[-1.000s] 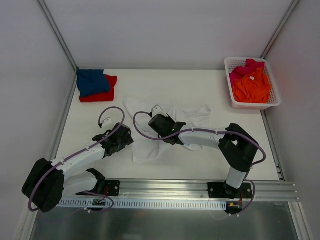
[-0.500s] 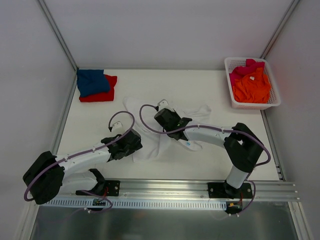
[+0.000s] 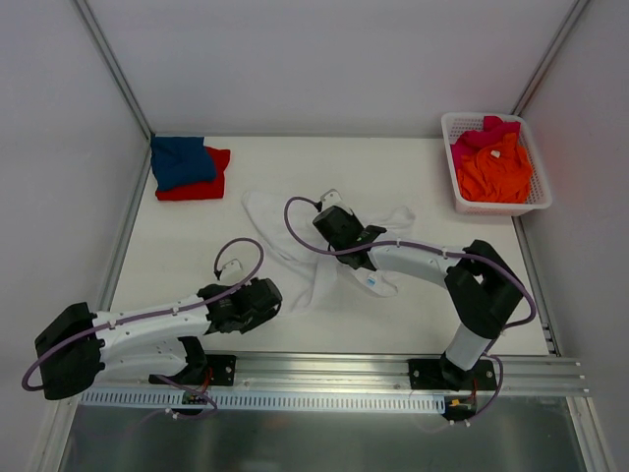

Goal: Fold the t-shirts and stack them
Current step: Flatten the tshirt out

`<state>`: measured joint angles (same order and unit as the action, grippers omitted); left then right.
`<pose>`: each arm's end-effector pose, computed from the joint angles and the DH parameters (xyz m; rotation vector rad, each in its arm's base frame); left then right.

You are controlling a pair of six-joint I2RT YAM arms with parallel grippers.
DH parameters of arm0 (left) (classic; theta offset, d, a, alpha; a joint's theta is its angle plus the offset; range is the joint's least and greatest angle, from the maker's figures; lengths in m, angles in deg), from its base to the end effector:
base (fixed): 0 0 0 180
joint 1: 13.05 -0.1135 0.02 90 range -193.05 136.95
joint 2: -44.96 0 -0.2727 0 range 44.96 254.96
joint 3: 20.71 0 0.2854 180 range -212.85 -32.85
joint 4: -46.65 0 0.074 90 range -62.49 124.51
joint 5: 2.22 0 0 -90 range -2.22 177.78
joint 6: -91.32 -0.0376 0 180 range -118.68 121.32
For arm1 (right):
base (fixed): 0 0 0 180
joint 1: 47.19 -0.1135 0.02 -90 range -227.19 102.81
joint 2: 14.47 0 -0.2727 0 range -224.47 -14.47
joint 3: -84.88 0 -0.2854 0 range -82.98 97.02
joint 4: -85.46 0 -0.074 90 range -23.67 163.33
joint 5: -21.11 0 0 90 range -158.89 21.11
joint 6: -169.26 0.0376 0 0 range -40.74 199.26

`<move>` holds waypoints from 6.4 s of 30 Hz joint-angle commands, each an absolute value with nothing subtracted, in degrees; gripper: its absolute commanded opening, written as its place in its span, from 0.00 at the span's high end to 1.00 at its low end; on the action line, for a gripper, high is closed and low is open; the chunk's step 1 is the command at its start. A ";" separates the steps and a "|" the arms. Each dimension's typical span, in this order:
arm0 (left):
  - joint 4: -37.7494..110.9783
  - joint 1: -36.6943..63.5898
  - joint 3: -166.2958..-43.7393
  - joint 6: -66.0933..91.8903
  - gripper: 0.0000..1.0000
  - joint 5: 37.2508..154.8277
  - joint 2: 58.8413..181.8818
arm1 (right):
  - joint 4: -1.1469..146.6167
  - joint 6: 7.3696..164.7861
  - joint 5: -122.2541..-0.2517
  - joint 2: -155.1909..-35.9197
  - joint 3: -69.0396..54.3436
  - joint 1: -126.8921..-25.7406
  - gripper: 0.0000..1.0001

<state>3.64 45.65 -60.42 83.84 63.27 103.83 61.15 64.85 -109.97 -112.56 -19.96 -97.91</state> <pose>0.1168 -0.1620 0.1576 -0.6613 2.4698 -0.4126 0.2665 0.2868 0.1972 -0.9037 2.0089 -0.5101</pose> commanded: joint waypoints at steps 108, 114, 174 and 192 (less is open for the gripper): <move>12.21 17.31 -139.62 18.52 1.00 44.33 117.80 | 67.71 43.91 -105.47 -85.56 11.49 -86.06 1.00; 5.87 5.51 -154.64 22.32 1.00 60.52 132.65 | 59.72 48.32 -97.64 -98.46 27.36 -78.15 1.00; 13.33 9.62 -65.82 49.66 1.00 70.99 86.10 | 51.54 93.14 -117.40 -69.05 -38.42 -117.93 1.00; -1.17 12.44 -57.81 55.63 1.00 71.43 71.24 | 31.94 122.32 -126.99 -82.75 -34.91 -142.01 1.00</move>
<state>2.44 11.79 -58.93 53.76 72.20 72.57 37.74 113.39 -123.53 -80.38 -38.34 -139.26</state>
